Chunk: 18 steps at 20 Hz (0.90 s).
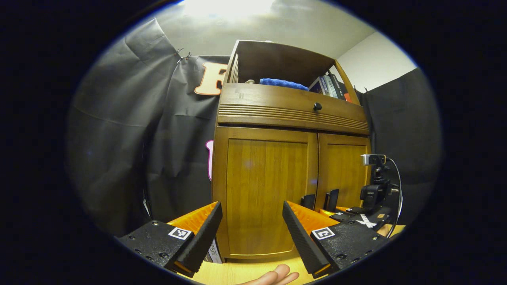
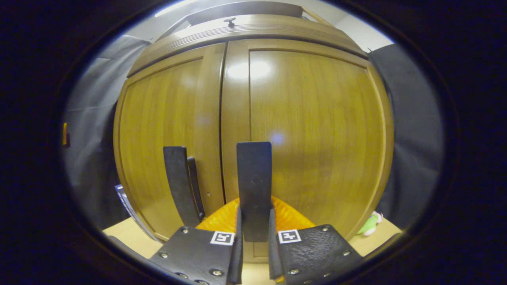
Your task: Open the right door of the double-door shoe cabinet with the right hand, and open the left door with the left hand.
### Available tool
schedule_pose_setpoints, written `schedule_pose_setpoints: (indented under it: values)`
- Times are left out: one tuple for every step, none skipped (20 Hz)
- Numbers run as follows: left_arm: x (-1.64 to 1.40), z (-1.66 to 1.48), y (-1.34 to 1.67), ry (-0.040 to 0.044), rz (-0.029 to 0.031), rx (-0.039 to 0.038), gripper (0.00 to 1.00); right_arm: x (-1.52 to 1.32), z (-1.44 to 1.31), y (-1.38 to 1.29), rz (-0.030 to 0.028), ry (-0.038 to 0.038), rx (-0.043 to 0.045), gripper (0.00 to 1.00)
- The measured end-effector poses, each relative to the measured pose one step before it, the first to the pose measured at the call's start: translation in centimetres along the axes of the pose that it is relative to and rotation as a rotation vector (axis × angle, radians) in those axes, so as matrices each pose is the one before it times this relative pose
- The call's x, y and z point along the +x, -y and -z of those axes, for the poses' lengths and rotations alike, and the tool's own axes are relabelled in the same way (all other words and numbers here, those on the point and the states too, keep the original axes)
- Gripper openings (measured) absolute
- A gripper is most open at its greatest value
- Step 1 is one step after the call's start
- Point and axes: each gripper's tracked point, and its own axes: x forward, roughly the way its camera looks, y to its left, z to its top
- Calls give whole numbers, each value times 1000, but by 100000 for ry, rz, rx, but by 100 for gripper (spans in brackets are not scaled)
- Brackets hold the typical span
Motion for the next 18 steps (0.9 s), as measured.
schedule_pose_setpoints:
  values:
    - [66, 65, 34, -71, 34, 342, 91, 8, 22, 120, 399, 181, -1463, 26]
    - [72, -29, 15, 152, -40, 192, 91, -99, -34, 1, -385, -39, 702, 26]
    - [-43, 35, -7, 12, -88, -25, 91, 44, 48, -193, -971, -47, 1826, 26]
    - [-21, 54, -26, -48, -119, -164, 91, -90, -58, -75, -1191, 111, 579, 26]
    - [1, 8, -34, -3, -154, -115, 91, 81, -65, -6, -758, 94, -195, 26]
    - [-12, 10, -31, -124, -65, 131, 91, -36, -117, 43, -508, 586, -308, 26]
    - [161, -53, -11, 90, -106, 152, 91, 192, 176, -39, -389, 171, -59, 26]
    - [-22, -8, -28, 62, -315, 126, 91, 96, -67, 27, -417, 272, 822, 26]
    - [-2, 51, 0, -51, -135, 46, 91, 41, 117, -85, -601, -175, 560, 26]
    - [29, 15, 68, -200, 114, -56, 91, 30, -30, -47, -557, -146, 311, 26]
    - [0, 65, 33, -150, 132, 57, 91, -51, 33, 8, -398, -270, 232, 26]
    - [79, -29, -44, -95, -122, 1, 91, -105, -48, 9, -323, -78, 93, 26]
    - [-52, 50, 4, -17, -164, -43, 91, -8, 29, -34, -338, -325, 418, 30]
    - [-46, -34, -37, 14, -140, 13, 91, -48, -61, 70, -338, -86, 324, 26]
    - [-61, 32, 4, 62, -202, 44, 91, 90, 65, -71, -422, -181, 408, 30]
    - [21, -69, -26, 87, -219, -34, 91, -11, -69, 45, -578, -61, 460, 30]
    - [-31, 38, 11, 66, -58, -22, 91, 112, 100, -47, -608, -171, 282, 30]
    - [-17, -44, 48, 61, 87, -3, 91, -2, -14, 3, -627, -212, 632, 30]
